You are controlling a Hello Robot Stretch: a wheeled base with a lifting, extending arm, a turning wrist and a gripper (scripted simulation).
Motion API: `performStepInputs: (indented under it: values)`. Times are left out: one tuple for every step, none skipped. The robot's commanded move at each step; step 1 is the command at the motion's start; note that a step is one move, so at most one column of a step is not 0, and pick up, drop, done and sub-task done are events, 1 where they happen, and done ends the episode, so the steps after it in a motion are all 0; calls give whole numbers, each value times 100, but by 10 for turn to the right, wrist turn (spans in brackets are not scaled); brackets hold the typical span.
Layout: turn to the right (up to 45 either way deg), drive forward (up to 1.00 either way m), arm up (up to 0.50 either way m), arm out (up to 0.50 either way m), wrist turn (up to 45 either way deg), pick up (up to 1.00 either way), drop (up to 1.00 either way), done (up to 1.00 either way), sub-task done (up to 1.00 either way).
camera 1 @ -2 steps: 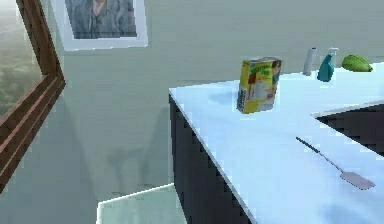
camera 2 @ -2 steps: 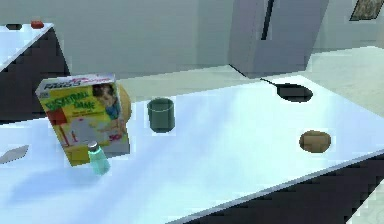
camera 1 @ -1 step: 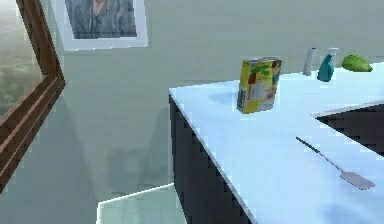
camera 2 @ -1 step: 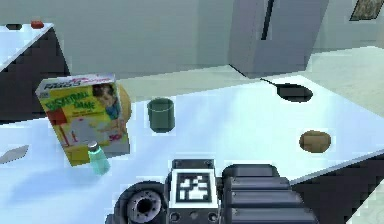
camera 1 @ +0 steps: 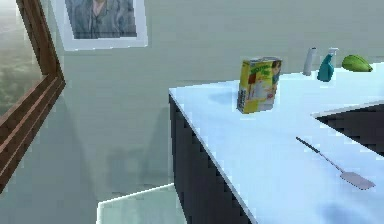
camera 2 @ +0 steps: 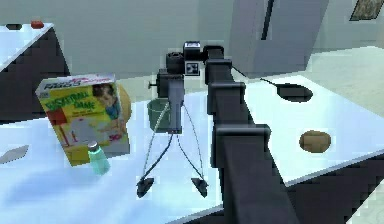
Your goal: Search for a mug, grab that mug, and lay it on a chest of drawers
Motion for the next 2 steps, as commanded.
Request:
performStepInputs:
  values:
    - [0, 0, 0, 0, 450, 0, 0, 0, 0]
    - [0, 0, 0, 0, 450, 0, 0, 0, 0]
